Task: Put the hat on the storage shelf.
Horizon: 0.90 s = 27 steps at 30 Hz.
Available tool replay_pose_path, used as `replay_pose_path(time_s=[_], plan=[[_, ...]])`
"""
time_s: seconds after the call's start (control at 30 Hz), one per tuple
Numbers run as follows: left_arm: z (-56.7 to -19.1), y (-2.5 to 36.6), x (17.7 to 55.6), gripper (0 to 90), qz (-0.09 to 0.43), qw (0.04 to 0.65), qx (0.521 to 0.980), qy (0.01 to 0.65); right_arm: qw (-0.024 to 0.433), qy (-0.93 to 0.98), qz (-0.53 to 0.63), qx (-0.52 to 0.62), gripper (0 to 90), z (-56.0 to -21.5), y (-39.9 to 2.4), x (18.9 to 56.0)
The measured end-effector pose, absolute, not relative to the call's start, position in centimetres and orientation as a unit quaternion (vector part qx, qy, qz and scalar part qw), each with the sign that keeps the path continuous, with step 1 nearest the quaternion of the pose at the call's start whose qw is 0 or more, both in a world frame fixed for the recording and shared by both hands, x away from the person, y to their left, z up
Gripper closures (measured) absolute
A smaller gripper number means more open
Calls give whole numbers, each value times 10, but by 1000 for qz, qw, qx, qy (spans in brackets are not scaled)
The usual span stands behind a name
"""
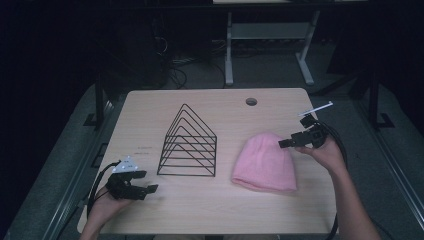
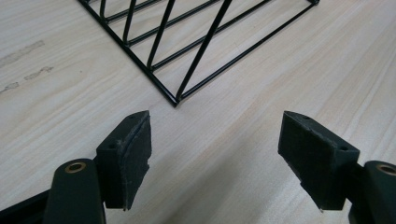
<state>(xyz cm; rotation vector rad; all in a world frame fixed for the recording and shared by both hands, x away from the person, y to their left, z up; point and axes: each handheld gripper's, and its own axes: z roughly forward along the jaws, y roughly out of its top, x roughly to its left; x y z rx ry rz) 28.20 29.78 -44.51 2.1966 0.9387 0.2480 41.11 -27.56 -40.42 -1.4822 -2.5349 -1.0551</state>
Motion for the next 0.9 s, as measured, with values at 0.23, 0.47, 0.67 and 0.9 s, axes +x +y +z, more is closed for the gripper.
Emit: replay_pose_path(time_s=[0.23,0.47,0.67,0.9], plan=[[-446,300,282,259,97,362,850,369,24,-818,-321,-477,221,-409,-265,431],[-447,299,283,259,94,364,849,372,31,-820,-306,-482,278,-418,-260,444],[-447,301,283,259,94,361,852,367,32,-821,-290,-490,407,-426,-260,453],[-448,300,284,258,90,357,855,365,47,-818,-287,-496,474,-433,-259,457]])
